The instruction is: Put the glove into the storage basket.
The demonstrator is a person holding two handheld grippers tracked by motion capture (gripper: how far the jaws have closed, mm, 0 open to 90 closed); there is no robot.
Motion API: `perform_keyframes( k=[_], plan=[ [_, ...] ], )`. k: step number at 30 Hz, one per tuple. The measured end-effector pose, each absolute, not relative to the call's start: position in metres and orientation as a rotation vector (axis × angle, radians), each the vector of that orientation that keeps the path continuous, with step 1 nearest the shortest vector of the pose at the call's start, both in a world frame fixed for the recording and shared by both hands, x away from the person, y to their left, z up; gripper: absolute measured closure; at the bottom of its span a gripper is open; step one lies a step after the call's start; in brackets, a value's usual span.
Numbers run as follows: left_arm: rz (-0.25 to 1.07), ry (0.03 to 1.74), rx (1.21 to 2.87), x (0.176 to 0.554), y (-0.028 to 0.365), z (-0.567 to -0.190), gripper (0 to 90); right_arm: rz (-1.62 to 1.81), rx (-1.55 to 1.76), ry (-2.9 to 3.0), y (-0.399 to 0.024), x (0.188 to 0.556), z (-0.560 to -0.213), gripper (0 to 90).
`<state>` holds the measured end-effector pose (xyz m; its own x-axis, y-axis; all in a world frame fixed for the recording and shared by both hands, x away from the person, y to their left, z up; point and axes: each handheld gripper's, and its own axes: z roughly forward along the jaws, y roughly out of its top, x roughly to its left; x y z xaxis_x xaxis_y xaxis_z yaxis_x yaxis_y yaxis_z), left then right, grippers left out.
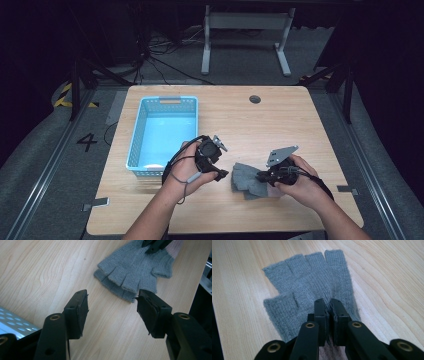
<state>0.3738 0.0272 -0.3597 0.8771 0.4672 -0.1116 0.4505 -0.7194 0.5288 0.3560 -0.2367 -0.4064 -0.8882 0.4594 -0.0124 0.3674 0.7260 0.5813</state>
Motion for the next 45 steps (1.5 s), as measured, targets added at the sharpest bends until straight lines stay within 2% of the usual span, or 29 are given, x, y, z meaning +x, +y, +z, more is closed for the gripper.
perform_keyframes(
  k=[22,32,45],
  plan=[
    [0.037,0.654,2.496,0.373,0.025,-0.362,40.7,0.823,0.655,2.793,-0.230,0.360,-0.419,84.0],
    [0.007,0.653,2.527,0.370,0.020,-0.369,40.1,0.886,0.672,2.781,-0.233,0.357,-0.415,69.2],
    [-0.028,0.607,2.560,0.367,0.007,-0.373,39.9,0.962,0.790,2.662,-0.269,0.354,-0.387,68.6]
  ],
)
